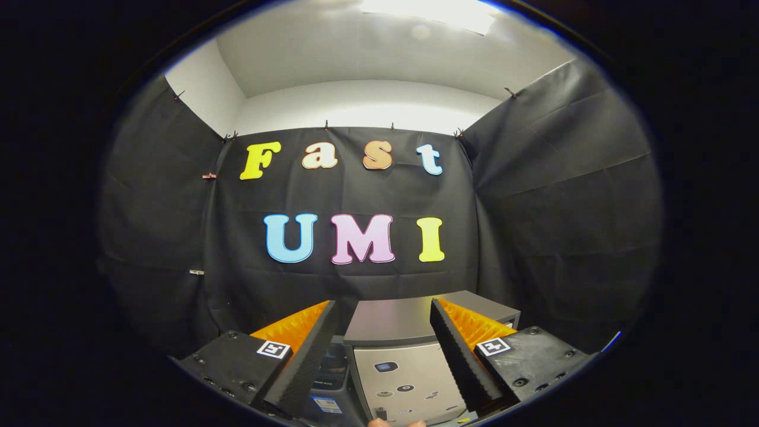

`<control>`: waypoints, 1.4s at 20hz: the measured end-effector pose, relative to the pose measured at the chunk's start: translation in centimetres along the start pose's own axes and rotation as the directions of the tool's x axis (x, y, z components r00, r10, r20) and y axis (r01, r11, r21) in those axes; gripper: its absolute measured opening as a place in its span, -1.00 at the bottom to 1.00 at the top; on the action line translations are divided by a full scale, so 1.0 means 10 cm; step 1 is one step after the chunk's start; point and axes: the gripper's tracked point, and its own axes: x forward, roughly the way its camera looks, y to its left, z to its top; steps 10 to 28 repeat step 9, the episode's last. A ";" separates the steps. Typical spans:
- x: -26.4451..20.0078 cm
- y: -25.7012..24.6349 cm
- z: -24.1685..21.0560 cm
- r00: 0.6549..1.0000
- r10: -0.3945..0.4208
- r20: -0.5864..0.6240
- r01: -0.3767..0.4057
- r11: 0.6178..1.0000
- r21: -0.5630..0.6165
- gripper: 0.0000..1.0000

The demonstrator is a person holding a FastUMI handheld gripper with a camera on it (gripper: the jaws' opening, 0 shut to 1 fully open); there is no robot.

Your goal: Put the clothes into the washing machine and then close the washing machine lid.

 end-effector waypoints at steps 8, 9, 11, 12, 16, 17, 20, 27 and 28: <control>0.00 0.05 -0.02 1.000 0.008 -0.003 -0.008 1.000 -0.004 0.96; 0.00 0.06 -0.03 1.000 0.009 -0.005 -0.009 1.000 -0.006 0.96; 0.00 0.06 -0.03 1.000 0.009 -0.005 -0.009 1.000 -0.006 0.96; 0.00 0.06 -0.03 1.000 0.009 -0.005 -0.009 1.000 -0.006 0.96; 0.00 0.06 -0.03 1.000 0.009 -0.005 -0.009 1.000 -0.006 0.96; 0.00 0.06 -0.03 1.000 0.009 -0.005 -0.009 1.000 -0.006 0.96; 0.00 0.06 -0.03 1.000 0.009 -0.005 -0.009 1.000 -0.006 0.96; 0.00 0.06 -0.03 1.000 0.009 -0.005 -0.009 1.000 -0.006 0.96; 0.00 0.06 -0.03 1.000 0.009 -0.005 -0.009 1.000 -0.006 0.96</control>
